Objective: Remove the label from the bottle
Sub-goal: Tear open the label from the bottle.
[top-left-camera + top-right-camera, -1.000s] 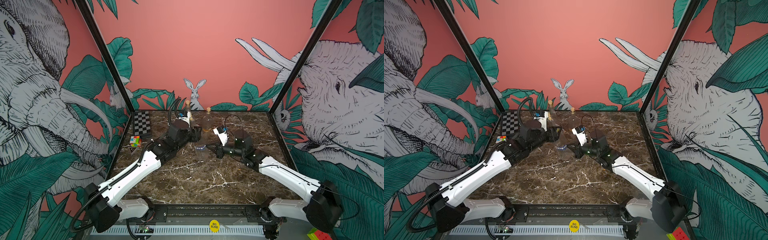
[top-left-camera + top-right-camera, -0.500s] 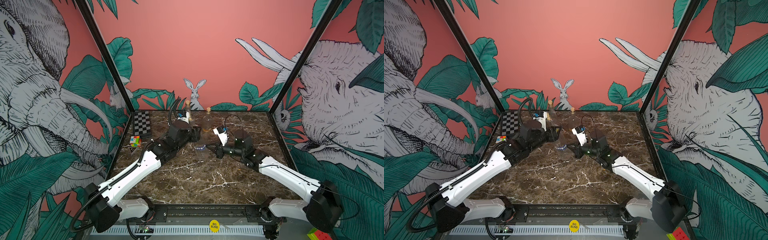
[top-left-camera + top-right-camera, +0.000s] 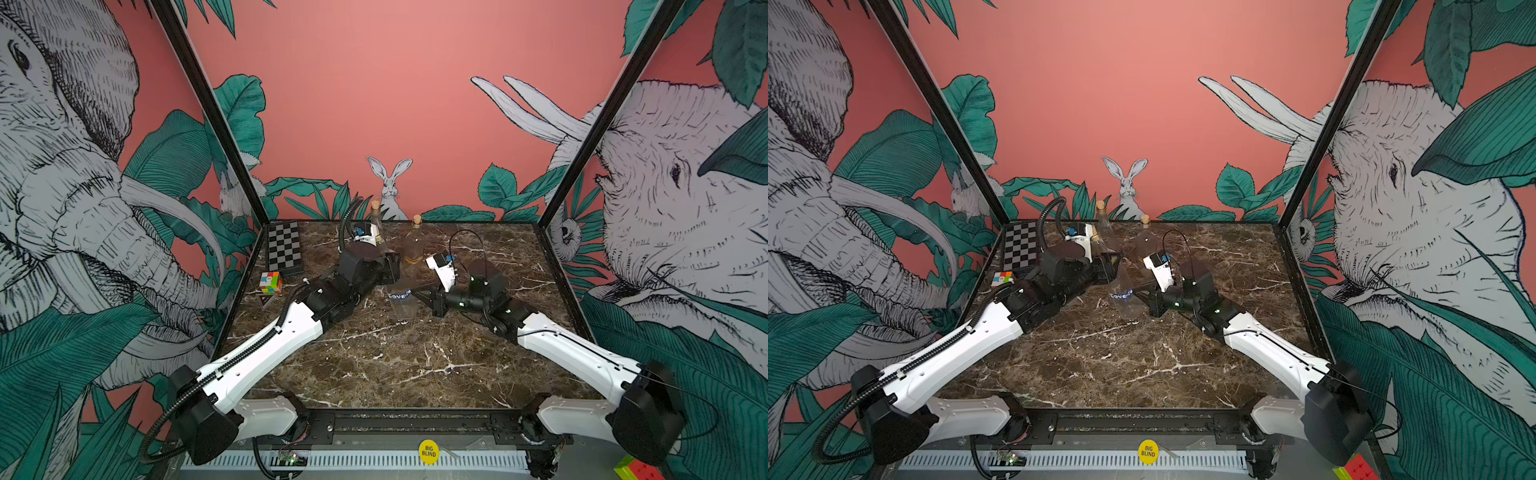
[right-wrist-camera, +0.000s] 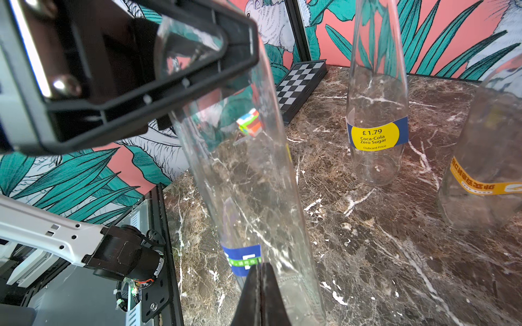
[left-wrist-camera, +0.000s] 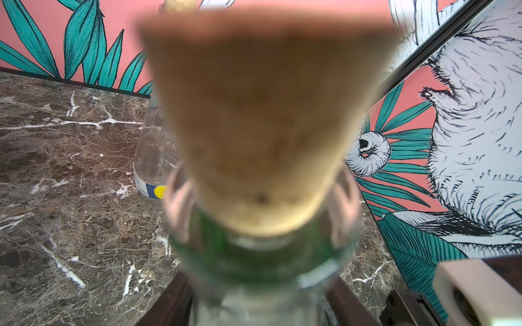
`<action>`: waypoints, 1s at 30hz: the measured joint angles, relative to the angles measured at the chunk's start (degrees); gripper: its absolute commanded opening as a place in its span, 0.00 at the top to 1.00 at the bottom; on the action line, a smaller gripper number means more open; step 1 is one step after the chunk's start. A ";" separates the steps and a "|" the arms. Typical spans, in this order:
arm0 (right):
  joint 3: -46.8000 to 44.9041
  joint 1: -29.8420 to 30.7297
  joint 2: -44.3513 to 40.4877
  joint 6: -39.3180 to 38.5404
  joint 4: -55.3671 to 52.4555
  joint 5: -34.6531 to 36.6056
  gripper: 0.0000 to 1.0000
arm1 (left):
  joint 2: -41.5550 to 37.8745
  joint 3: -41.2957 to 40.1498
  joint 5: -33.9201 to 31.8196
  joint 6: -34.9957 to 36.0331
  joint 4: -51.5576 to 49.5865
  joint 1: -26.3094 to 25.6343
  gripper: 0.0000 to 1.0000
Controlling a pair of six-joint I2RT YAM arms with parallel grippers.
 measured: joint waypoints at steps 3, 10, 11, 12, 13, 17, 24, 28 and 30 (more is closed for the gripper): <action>0.00 0.11 0.00 0.11 0.07 0.00 1.00 | 0.02 0.02 -0.33 -0.02 -0.04 -0.07 1.00; 0.00 0.31 0.00 0.13 0.63 0.02 1.00 | 0.02 0.09 -1.68 -0.44 -0.04 -0.48 1.00; 0.00 0.31 0.00 0.13 0.74 0.02 1.00 | 0.04 0.15 -1.90 -0.50 -0.07 -0.55 1.00; 0.00 0.31 0.00 0.13 0.83 0.02 1.00 | 0.07 0.20 -2.12 -0.55 -0.07 -0.74 1.00; 0.00 0.31 0.00 0.15 0.90 0.04 1.00 | 0.11 0.37 -2.34 -0.61 -0.20 -0.87 1.00; 0.00 0.33 0.00 0.33 1.33 0.04 1.00 | 0.24 0.63 -3.37 -0.70 -0.24 -1.33 1.00; -0.17 0.35 0.00 0.94 1.55 0.07 1.00 | 0.55 0.74 -5.27 -0.94 -0.28 -1.99 1.00; -0.33 0.37 0.00 0.98 1.66 0.09 1.00 | 0.90 0.79 -6.23 -1.11 -0.26 -2.29 1.00; -0.44 0.39 0.00 0.98 1.64 0.13 1.00 | 1.11 0.79 -6.56 -1.20 -0.28 -2.40 1.00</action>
